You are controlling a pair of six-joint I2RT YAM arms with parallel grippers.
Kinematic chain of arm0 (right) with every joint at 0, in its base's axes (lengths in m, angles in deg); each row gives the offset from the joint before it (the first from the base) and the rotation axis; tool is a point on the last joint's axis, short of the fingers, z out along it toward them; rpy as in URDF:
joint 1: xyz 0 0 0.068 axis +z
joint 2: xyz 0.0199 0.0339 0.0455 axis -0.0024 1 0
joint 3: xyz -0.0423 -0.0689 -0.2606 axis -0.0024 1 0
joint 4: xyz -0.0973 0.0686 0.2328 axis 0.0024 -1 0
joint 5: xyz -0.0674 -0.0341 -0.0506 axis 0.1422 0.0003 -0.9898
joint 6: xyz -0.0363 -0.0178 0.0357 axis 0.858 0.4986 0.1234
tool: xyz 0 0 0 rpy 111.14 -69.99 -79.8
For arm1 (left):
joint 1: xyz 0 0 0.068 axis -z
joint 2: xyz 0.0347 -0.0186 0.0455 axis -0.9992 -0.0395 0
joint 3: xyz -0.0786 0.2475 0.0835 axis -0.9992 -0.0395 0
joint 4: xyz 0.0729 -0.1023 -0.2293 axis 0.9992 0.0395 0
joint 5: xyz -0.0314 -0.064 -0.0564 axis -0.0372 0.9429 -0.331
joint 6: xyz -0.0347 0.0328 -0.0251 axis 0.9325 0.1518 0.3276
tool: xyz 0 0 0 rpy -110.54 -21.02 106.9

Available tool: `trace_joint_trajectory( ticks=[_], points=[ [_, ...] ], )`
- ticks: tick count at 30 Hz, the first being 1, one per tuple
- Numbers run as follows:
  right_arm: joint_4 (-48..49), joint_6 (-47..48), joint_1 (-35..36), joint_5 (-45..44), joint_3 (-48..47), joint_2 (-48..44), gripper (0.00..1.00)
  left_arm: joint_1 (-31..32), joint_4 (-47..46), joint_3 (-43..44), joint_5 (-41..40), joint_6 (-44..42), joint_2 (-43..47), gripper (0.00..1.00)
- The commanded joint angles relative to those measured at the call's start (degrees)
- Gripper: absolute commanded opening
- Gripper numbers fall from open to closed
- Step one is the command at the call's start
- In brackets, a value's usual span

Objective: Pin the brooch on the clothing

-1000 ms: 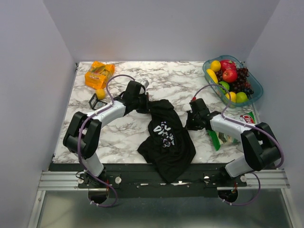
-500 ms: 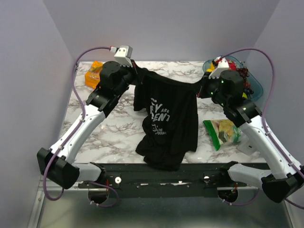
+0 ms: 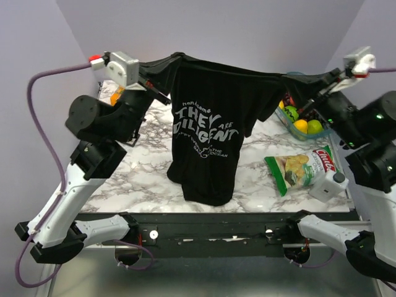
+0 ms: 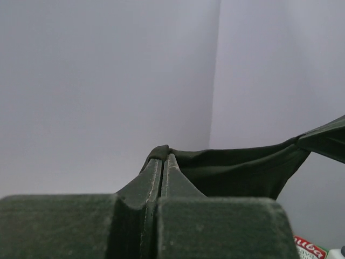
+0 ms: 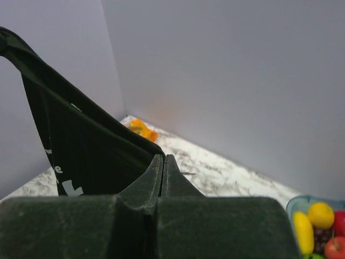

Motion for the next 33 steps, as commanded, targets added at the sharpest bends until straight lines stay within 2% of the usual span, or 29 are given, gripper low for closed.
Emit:
trace_joint_trajectory(
  ticks=[1,7,13,16,17,19,21,23,24,25,27,29,30,31,32,33],
  points=[
    [0.33,5.82,0.04,5.56,-5.37,-3.01,0.01,3.30,-3.30,4.66,-2.93,-8.42,3.60,0.00],
    [1.56,6.35,0.04,8.99,-9.95,-6.00,0.01,3.66,-1.64,10.19,0.75,-8.78,5.63,0.00],
    [0.95,4.51,0.04,11.19,-14.07,-6.01,0.01,3.66,-0.50,14.33,5.24,-5.53,5.98,0.00],
    [2.34,3.19,-0.04,7.78,-13.13,-4.96,0.01,3.66,-0.23,14.43,4.02,-5.44,4.76,0.00],
    [2.96,3.54,0.04,3.85,-12.24,-4.51,0.01,3.66,-0.23,14.43,2.80,-6.22,4.05,0.00],
    [4.28,3.45,0.04,-2.14,-10.57,-2.76,0.01,3.66,3.35,14.86,-4.04,-9.90,0.12,0.00],
    [4.46,5.21,-0.13,-10.48,-8.99,1.71,0.01,3.40,5.47,15.48,-12.63,-12.99,-3.67,0.00],
    [4.46,6.26,-0.83,-13.49,-8.37,5.84,0.01,-1.33,9.42,17.06,-13.39,-12.49,-10.08,0.00],
    [4.46,6.09,-3.10,-12.98,-8.28,10.12,0.01,-4.05,11.00,17.76,-12.43,-10.30,-12.28,0.00],
    [4.55,5.48,-4.51,-12.28,-8.28,12.86,0.01,-9.64,12.85,18.37,-10.51,-8.53,-16.39,0.00],
    [4.72,1.89,-10.20,-7.98,-8.72,21.01,0.01,-13.55,14.26,18.90,-11.01,-7.46,-21.24,0.00],
    [6.13,1.43,-12.08,-7.00,-9.59,26.92,0.01,-17.85,19.53,24.16,-10.58,-7.81,-31.16,0.00],
    [6.31,1.52,-12.87,-7.26,-11.95,34.52,0.01,-18.83,21.55,26.44,-10.14,-7.99,-34.94,0.00],
    [6.13,1.69,-13.05,-9.18,-13.97,38.26,0.01,-19.54,25.40,31.51,-9.96,-7.99,-42.72,0.03],
    [5.87,1.44,-13.40,-9.90,-16.08,42.82,0.01,-20.67,27.35,34.61,-9.18,-7.99,-46.89,0.17],
    [5.43,1.43,-14.10,-10.25,-18.19,46.78,0.08,-20.95,29.37,37.60,-9.00,-7.47,-50.93,0.61]
  ],
)
